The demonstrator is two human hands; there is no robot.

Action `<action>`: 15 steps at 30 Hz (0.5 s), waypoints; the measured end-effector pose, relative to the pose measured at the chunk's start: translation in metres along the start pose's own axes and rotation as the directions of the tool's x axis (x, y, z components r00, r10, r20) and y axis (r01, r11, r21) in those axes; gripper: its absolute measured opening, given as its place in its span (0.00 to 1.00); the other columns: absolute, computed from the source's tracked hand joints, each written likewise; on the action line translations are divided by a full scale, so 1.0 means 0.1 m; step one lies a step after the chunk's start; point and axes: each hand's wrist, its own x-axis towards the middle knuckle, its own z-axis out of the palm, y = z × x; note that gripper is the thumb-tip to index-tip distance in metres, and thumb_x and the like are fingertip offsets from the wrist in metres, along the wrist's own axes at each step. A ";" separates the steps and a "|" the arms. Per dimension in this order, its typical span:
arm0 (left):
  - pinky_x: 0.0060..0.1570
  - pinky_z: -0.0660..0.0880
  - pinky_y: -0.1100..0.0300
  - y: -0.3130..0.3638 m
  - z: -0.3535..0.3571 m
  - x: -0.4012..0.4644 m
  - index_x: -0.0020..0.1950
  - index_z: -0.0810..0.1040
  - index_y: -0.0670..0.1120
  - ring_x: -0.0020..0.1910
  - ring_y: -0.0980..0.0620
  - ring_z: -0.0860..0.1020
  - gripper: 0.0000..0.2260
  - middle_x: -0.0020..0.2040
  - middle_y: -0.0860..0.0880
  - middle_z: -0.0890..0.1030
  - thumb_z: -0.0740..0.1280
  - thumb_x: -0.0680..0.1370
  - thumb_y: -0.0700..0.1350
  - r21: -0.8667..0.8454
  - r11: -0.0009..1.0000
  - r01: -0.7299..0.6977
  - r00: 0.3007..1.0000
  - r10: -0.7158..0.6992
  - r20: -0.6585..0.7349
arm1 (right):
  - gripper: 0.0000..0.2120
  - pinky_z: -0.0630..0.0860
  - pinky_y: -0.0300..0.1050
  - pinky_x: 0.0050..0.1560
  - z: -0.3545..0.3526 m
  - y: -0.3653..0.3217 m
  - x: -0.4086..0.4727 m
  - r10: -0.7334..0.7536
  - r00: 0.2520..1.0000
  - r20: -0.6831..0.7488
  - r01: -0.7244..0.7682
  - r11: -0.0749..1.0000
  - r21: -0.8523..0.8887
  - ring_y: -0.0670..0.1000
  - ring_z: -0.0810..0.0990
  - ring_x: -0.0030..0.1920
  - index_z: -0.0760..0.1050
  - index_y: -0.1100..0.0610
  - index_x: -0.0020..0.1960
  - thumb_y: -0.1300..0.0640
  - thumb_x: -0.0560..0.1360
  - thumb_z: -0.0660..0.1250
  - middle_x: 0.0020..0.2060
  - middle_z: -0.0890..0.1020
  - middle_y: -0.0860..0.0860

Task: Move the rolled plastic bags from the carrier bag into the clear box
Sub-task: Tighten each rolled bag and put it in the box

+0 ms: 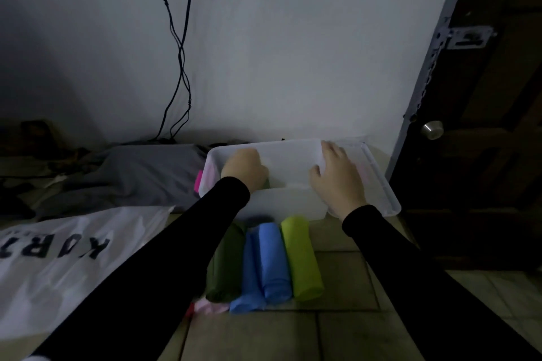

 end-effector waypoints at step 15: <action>0.68 0.60 0.41 -0.08 0.62 -1.13 0.78 0.50 0.52 0.69 0.45 0.63 0.57 0.73 0.51 0.64 0.67 0.57 0.77 0.182 0.847 -0.499 0.851 0.440 0.285 | 0.17 0.67 0.45 0.37 0.17 0.09 -0.98 0.311 0.724 0.616 -0.483 0.866 0.130 0.55 0.76 0.37 0.70 0.56 0.35 0.45 0.76 0.60 0.33 0.76 0.54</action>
